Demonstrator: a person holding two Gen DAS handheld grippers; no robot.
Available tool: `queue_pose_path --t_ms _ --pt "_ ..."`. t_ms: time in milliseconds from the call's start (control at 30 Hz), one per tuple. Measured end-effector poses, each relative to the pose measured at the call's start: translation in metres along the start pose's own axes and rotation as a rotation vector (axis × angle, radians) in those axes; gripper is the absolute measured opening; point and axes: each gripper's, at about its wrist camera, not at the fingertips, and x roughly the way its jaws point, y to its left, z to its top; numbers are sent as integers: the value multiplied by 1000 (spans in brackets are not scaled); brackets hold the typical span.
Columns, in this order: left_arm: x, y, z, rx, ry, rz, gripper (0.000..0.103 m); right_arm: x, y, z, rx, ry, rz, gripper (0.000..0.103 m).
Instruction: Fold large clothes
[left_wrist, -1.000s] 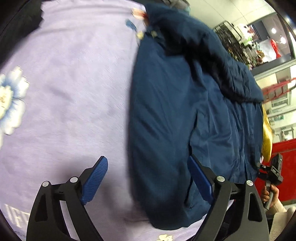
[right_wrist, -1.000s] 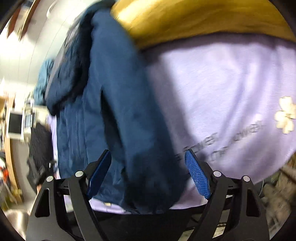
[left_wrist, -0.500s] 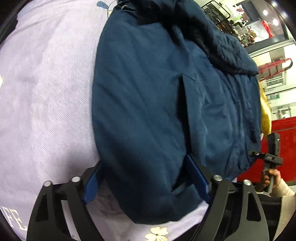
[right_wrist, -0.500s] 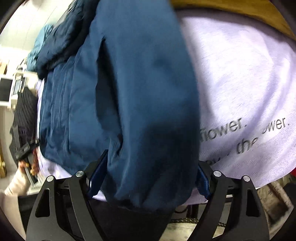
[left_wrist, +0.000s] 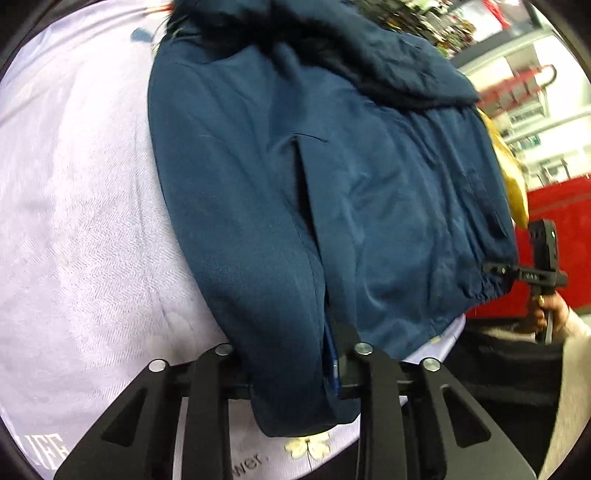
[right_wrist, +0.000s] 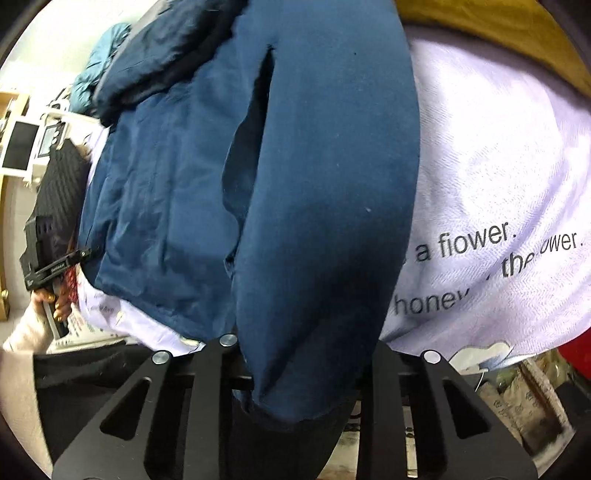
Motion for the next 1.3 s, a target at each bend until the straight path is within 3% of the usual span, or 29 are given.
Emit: queue_pose_path --t_ms 267,433,567,700,900,1100,1300 --pt "-13 -17 -47 21 75 -12 22 -14 12 -23 -56 91 13 24" --pt "-7 -21 -61 -41 87 -2 22 -8 -2 -36 22 130 17 24" --pt "-8 -32 -41 -2 81 29 22 -2 9 -11 45 124 58 24" --pt "-24 -40 -17 41 16 25 22 -8 38 15 -30 93 119 24" --pt "-50 -28 28 -23 -118 22 21 -24 63 56 -102 8 147 24" --pt "-79 -12 80 -83 -242 35 19 -62 61 117 -20 -153 284 24" --pt "-112 12 147 -159 -375 58 19 -106 48 198 138 -333 485 24"
